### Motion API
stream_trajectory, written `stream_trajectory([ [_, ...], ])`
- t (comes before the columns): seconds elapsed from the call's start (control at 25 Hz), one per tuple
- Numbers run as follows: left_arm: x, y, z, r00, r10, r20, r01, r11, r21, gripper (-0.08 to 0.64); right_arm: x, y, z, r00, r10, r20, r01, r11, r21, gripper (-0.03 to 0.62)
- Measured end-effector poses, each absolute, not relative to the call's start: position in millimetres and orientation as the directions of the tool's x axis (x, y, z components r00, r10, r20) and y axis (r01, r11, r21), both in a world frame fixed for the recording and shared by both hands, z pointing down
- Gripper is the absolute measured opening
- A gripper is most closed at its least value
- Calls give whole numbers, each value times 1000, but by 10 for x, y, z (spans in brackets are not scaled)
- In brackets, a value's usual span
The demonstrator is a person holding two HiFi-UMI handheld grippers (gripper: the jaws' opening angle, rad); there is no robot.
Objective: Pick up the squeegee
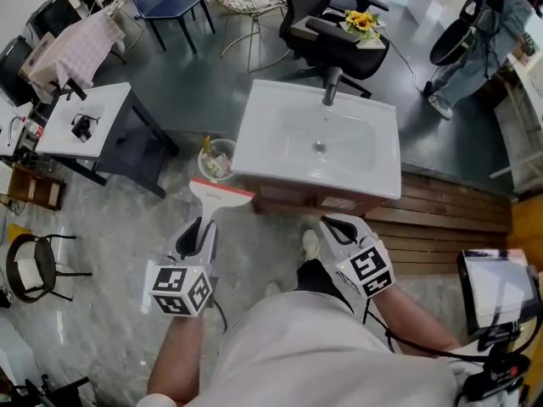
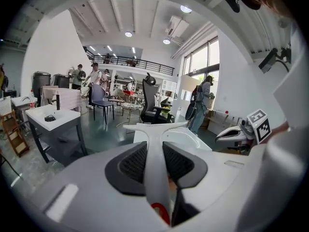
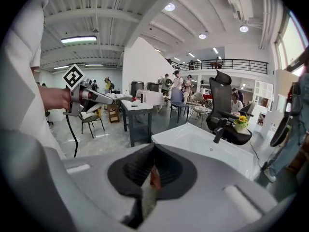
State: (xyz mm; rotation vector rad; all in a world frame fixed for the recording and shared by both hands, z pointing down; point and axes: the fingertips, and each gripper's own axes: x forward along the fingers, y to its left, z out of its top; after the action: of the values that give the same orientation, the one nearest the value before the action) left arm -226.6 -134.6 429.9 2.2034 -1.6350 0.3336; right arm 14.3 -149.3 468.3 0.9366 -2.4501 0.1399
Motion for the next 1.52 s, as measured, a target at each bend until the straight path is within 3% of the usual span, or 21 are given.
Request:
stream_trajectory([
  [0.76,-2268,-721,4214,324,-859,397,-946,-292,141,109,-87,-985,4614,-647,-595,477,-634,767,97,3],
  [1.52,-2159,-770,4239,356,-846,398,-935,-324,147,109,-66,-962,4605,-631,-609,480,-647,755,107,3],
])
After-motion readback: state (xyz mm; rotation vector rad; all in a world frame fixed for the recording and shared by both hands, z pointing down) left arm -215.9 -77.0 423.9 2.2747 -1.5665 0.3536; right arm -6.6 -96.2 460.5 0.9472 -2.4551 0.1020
